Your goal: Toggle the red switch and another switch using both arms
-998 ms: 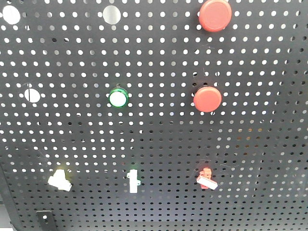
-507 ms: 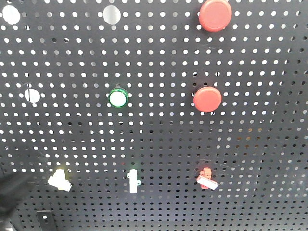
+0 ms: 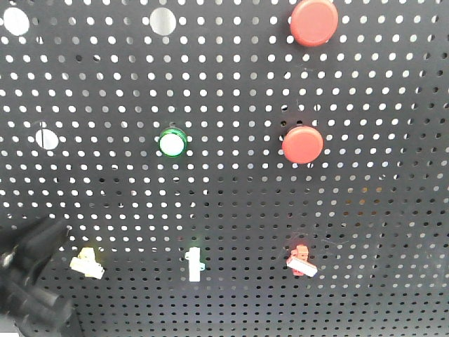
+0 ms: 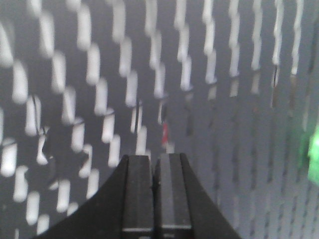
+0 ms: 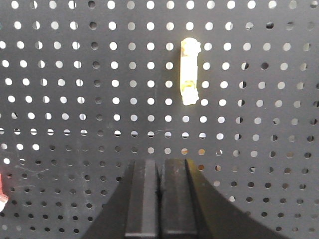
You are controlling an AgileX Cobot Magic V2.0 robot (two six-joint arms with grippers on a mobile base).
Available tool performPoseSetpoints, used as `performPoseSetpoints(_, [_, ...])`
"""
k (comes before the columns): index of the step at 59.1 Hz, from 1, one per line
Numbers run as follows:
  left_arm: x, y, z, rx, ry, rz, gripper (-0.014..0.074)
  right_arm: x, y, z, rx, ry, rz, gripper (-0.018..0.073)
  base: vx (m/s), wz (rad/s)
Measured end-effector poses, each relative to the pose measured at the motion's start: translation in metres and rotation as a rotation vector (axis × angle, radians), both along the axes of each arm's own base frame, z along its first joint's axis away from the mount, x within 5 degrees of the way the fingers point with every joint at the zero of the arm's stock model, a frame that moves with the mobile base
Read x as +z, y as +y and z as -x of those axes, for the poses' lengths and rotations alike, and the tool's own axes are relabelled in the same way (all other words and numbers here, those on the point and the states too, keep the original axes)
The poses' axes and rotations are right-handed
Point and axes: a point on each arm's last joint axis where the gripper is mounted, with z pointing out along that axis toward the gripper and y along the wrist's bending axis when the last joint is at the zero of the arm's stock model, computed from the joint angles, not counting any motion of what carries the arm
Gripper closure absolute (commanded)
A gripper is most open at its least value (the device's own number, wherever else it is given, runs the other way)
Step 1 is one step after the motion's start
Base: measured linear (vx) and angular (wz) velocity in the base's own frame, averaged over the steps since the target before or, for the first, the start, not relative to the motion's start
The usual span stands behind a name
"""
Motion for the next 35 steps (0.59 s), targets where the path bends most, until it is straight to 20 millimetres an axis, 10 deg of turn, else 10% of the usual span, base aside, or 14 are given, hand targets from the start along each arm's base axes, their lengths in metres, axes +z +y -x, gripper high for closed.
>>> performPoseSetpoints(35, [-0.025,-0.004,-0.012,0.043,0.259,0.103,0.0594,0.000,0.000,0.000,0.000,-0.002,0.000,0.0566,0.00,0.00])
